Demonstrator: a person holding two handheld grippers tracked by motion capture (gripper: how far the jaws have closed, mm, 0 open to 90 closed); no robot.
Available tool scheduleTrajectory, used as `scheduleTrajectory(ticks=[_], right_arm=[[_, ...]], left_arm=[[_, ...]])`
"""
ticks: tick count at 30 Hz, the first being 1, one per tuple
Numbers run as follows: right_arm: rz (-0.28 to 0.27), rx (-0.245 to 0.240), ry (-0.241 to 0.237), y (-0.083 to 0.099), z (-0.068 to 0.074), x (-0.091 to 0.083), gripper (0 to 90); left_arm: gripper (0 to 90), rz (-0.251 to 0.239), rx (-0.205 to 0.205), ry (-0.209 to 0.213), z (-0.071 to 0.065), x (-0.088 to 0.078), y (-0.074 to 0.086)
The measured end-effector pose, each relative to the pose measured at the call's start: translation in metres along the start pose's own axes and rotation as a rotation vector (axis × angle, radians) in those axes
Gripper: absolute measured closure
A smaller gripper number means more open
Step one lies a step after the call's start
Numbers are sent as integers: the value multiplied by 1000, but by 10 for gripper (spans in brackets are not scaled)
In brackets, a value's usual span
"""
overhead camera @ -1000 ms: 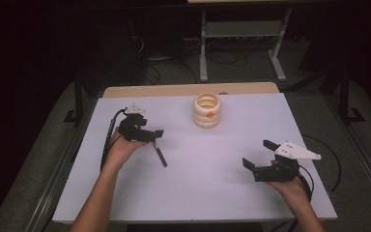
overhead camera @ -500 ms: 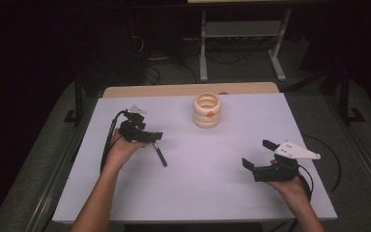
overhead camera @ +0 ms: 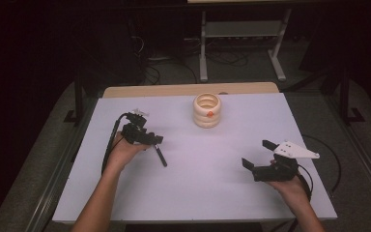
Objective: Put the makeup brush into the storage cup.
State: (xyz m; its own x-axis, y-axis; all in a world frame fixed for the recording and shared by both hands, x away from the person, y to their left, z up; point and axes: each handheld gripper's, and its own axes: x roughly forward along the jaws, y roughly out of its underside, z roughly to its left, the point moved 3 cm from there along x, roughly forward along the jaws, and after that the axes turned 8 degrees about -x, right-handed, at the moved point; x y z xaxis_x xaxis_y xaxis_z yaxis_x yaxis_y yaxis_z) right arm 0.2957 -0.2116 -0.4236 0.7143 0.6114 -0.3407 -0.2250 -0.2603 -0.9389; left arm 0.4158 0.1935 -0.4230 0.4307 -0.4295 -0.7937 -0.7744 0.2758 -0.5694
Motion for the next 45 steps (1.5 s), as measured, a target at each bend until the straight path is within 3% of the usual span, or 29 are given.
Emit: scheduleTrajectory(ticks=[21,23,25,30,32,35,45], right_arm=[[14,1,1,1,0,1,0],[13,0,1,1,0,1,0],[12,1,1,1,-1,1,0],[8,1,1,1,-1,1,0],[11,3,1,1,0,1,0],[12,4,1,1,-1,1,0],[10,6,3,1,-1,1,0]], left_arm=[[224,111,-13,-48,-3,18,8],[225,130,0,-51,-4,20,9],[228,122,-17,-48,-7,23,10],[234,137,-15,-53,-8,25,11],[237,158,5,-60,-6,24,11],[246,156,-12,-58,-6,26,12],[295,180,-2,-69,-5,26,13]])
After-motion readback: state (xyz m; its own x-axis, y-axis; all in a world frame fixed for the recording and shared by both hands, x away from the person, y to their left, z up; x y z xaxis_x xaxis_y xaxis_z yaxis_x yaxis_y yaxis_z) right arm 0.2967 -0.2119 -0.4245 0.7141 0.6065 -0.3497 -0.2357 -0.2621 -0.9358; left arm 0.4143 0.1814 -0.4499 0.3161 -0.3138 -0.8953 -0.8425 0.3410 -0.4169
